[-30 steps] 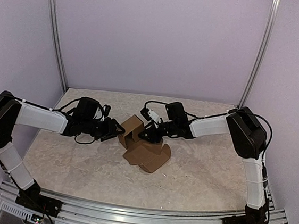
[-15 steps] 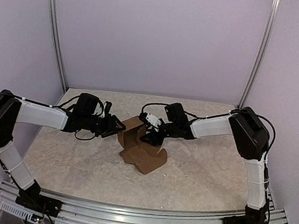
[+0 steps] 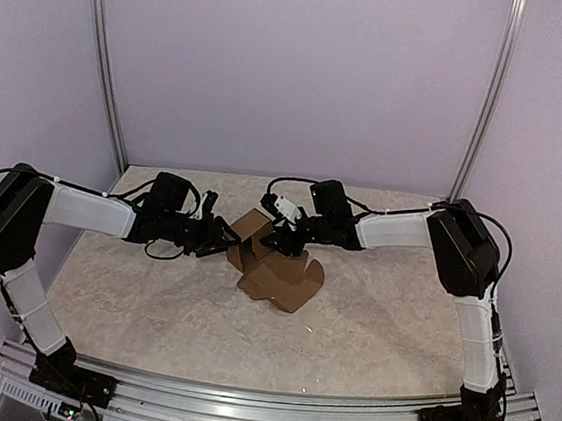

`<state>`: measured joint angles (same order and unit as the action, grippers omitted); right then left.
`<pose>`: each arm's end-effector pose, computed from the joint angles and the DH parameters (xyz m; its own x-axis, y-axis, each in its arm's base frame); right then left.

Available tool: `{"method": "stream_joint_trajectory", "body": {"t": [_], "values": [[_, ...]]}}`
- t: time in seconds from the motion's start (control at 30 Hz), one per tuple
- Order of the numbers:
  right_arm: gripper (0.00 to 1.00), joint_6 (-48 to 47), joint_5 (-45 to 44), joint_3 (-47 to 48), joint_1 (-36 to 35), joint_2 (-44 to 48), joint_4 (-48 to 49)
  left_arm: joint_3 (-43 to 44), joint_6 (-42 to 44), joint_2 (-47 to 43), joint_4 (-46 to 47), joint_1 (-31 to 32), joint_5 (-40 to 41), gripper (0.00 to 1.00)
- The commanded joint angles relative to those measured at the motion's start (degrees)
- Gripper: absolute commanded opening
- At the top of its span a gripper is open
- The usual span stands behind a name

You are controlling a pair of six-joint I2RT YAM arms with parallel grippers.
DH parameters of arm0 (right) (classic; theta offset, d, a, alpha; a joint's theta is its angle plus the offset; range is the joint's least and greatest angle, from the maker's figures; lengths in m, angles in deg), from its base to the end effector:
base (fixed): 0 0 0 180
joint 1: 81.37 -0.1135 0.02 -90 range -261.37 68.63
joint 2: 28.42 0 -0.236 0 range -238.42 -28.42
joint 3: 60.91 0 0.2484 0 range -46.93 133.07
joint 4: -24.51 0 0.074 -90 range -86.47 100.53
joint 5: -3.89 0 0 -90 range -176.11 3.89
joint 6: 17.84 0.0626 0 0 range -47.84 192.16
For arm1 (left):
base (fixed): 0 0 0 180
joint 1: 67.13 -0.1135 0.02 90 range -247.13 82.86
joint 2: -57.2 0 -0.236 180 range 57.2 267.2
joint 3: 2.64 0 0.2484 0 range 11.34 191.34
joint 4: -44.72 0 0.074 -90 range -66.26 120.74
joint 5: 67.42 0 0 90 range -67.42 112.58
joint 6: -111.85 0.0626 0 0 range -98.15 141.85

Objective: Fold the paper box

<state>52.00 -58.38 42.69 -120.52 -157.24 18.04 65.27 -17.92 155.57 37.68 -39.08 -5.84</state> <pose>0.3715 0.3400 0.1235 -0.0840 -0.4618 -0.8830 -0.9532 0.2954 -0.0638 0.3133 -0.2007 0.1425 -0.8907 -0.1629 -0.4244 0.2303 0.6432 -0.7302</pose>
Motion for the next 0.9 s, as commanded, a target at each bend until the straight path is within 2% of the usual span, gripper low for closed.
{"method": "stream_joint_trajectory", "body": {"t": [0.0, 0.13, 0.23, 0.43, 0.57, 0.73, 0.87], "values": [[0.44, 5.0, 4.1, 6.1, -0.1, -5.4, 0.1, 1.7, 0.9, 1.5, -0.2, -0.1, -2.1, 0.48], [0.23, 5.9, 5.5, 12.0, -0.1, -8.9, -2.5, 2.3, 0.4, 1.4, -0.3, -0.4, -2.2, 0.48], [0.14, 7.0, 5.0, 14.0, -0.1, -9.7, -3.0, 3.2, 0.2, 1.2, -0.6, -0.6, -2.5, 0.48], [0.06, 8.4, 3.6, 13.8, -0.2, -8.9, -4.6, 5.0, 1.4, -2.2, -1.9, -0.7, -3.1, 0.50], [0.04, 7.3, 3.0, 8.4, -0.3, -3.5, -5.5, 5.1, 4.6, -9.3, -5.1, -1.2, -0.6, 0.52], [0.03, 3.6, 3.0, -0.1, -0.3, 5.8, -9.0, 0.4, 7.1, -18.2, -5.8, -4.4, 1.1, 0.55], [0.02, 0.3, 1.8, -2.2, -1.0, 10.8, -18.8, -5.0, 7.2, -22.1, -4.0, -6.5, 3.1, 0.56]]}}
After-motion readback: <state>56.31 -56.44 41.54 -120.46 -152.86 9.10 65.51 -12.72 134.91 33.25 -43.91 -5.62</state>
